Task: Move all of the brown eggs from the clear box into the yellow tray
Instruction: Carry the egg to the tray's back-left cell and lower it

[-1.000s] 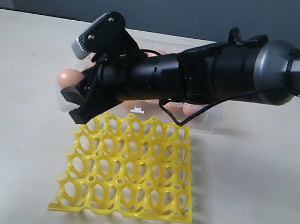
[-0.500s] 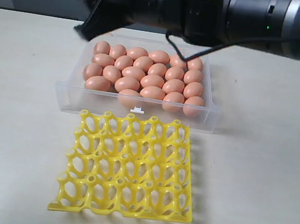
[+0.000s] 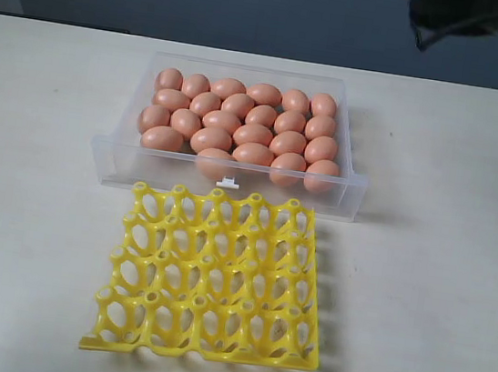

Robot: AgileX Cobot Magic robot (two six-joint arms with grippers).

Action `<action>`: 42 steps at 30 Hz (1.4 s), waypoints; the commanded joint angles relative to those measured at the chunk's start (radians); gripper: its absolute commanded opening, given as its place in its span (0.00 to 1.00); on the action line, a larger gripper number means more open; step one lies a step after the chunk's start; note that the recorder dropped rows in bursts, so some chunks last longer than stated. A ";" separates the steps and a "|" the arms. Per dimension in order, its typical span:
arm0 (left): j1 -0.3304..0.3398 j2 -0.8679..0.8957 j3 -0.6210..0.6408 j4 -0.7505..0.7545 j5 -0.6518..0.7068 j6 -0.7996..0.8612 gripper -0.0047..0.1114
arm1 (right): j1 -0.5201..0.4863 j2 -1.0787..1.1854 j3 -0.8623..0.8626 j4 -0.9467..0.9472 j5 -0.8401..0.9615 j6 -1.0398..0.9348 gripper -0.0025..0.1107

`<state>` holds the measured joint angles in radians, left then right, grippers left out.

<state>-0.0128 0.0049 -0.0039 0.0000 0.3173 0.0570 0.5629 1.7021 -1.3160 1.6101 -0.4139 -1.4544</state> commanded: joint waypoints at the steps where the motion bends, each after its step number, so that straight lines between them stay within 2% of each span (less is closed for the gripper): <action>1: 0.004 -0.005 0.004 0.000 -0.010 0.000 0.04 | -0.090 0.009 0.193 -0.347 0.152 0.454 0.02; 3: 0.004 -0.005 0.004 0.000 -0.010 0.000 0.04 | -0.072 -0.007 0.338 -0.910 0.107 0.955 0.02; 4: 0.004 -0.005 0.004 0.000 -0.010 0.000 0.04 | -0.062 -0.021 0.399 -1.158 0.012 1.269 0.02; 5: 0.004 -0.005 0.004 0.000 -0.010 0.000 0.04 | -0.055 -0.034 0.460 -1.433 -0.135 1.541 0.02; 6: 0.004 -0.005 0.004 0.000 -0.010 0.000 0.04 | -0.052 -0.038 0.517 -1.627 -0.372 1.743 0.02; 7: 0.004 -0.005 0.004 0.000 -0.010 0.000 0.04 | -0.052 -0.035 0.557 -1.738 -0.551 1.809 0.02; 8: 0.004 -0.005 0.004 0.000 -0.010 0.000 0.04 | -0.052 -0.034 0.578 -1.770 -0.614 1.806 0.02; 11: 0.004 -0.005 0.004 0.000 -0.010 0.000 0.04 | -0.049 -0.032 0.583 -1.817 -0.400 1.793 0.02; 13: 0.004 -0.005 0.004 0.000 -0.010 0.000 0.04 | -0.049 -0.029 0.583 -1.915 -0.338 1.788 0.02; 18: 0.004 -0.005 0.004 0.000 -0.010 0.000 0.04 | -0.015 0.014 0.583 -2.197 -0.344 1.954 0.02; 22: 0.004 -0.005 0.004 0.000 -0.010 0.000 0.04 | 0.053 0.076 0.583 -2.293 -0.412 1.975 0.02; 24: 0.004 -0.005 0.004 0.000 -0.010 0.000 0.04 | 0.088 0.121 0.583 -2.289 -0.510 1.975 0.02; 28: 0.004 -0.005 0.004 0.000 -0.010 0.000 0.04 | 0.136 0.214 0.583 -2.273 -0.539 1.975 0.02; 36: 0.004 -0.005 0.004 0.000 -0.010 0.000 0.04 | 0.136 0.295 0.583 -2.210 -0.616 2.004 0.02; 42: 0.004 -0.005 0.004 0.000 -0.010 0.000 0.04 | 0.136 0.297 0.581 -2.148 -0.544 2.004 0.02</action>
<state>-0.0128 0.0049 -0.0039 0.0000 0.3173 0.0570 0.6985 1.9978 -0.7351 -0.5598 -0.9852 0.5496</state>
